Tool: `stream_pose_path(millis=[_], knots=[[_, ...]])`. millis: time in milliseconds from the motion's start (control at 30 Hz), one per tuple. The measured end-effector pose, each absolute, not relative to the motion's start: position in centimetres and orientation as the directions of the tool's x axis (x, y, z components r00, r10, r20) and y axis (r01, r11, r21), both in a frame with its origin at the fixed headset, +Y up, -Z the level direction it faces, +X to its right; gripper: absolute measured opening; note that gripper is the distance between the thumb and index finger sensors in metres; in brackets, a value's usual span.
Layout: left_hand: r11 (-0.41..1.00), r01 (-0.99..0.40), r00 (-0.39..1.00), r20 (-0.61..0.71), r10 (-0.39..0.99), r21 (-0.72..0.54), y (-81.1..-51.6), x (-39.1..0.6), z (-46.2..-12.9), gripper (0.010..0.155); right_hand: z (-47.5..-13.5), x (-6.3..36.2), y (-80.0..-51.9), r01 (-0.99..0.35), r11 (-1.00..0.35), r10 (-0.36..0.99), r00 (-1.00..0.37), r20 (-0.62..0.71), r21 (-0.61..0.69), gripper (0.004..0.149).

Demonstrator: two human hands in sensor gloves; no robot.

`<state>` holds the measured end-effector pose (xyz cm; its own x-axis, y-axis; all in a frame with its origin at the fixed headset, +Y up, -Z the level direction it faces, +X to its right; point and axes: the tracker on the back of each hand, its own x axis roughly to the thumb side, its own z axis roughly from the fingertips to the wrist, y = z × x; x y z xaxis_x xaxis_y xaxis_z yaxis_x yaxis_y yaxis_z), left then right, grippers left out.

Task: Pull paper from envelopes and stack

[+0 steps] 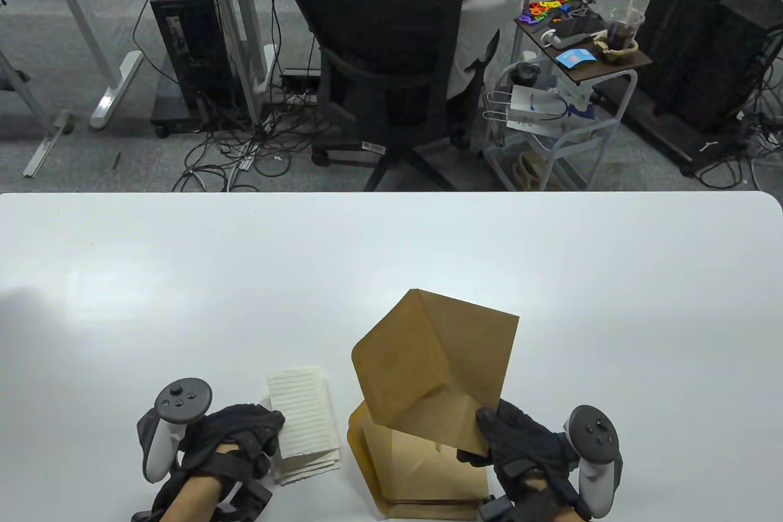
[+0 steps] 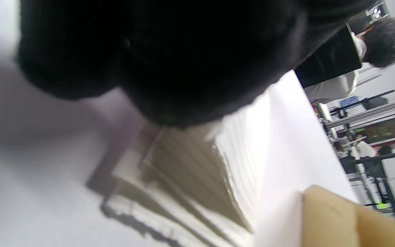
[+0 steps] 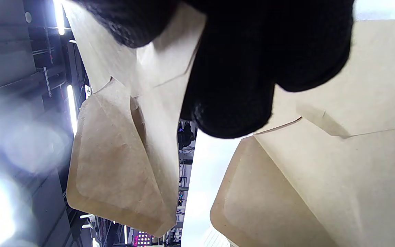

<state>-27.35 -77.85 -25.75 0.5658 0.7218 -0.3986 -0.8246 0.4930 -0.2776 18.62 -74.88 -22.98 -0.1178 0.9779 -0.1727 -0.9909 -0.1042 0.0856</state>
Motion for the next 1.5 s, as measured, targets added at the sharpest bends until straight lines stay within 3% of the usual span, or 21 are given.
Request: stream_pose_path(millis=[200, 433, 667, 767, 867, 933, 1000, 1200, 1500], knots=[[0.562, -0.778, 0.627, -0.407, 0.664, -0.281, -77.8, -27.1, -25.5, 0.047, -23.0, 18.7, -74.9, -0.988, -0.115, 0.975, -0.132, -0.181, 0.100, 0.046], [0.644, -0.759, 0.621, -0.408, 0.669, -0.100, -75.4, -29.5, -24.8, 0.056, -23.0, 18.9, -74.8, -0.984, -0.142, 0.966, -0.162, -0.202, 0.106, 0.046], [0.687, -0.698, 0.671, -0.152, 0.726, 0.202, -71.0, -31.8, -24.1, 0.065, -23.1, 19.0, -74.8, -0.983, -0.147, 0.961, -0.168, -0.219, 0.112, 0.046], [0.769, -0.567, 0.797, -0.039, 0.603, 0.296, -69.4, -32.3, -23.9, 0.075, -23.1, 18.9, -74.8, -0.980, -0.157, 0.959, -0.181, -0.219, 0.123, 0.046], [0.884, -0.336, 0.935, 0.006, 0.354, 0.324, -68.9, -32.6, -24.4, 0.087, -23.1, 18.9, -74.8, -0.977, -0.166, 0.955, -0.192, -0.224, 0.132, 0.046], [0.934, -0.133, 0.986, -0.050, 0.158, 0.332, -69.2, -33.4, -24.8, 0.095, -23.1, 19.0, -74.9, -0.975, -0.174, 0.952, -0.202, -0.230, 0.137, 0.046], [0.961, -0.043, 0.994, -0.089, 0.069, 0.273, -70.1, -34.4, -25.4, 0.100, -23.2, 19.0, -75.0, -0.974, -0.182, 0.948, -0.211, -0.239, 0.136, 0.046], [0.994, -0.048, 0.991, -0.117, 0.060, 0.101, -73.8, -35.6, -25.6, 0.104, -23.1, 18.4, -75.0, -0.962, -0.221, 0.937, -0.255, -0.240, 0.160, 0.046], [0.992, -0.094, 0.989, -0.109, 0.103, 0.085, -74.1, -34.9, -25.7, 0.104, -23.1, 18.4, -75.2, -0.960, -0.232, 0.930, -0.265, -0.253, 0.154, 0.046]])
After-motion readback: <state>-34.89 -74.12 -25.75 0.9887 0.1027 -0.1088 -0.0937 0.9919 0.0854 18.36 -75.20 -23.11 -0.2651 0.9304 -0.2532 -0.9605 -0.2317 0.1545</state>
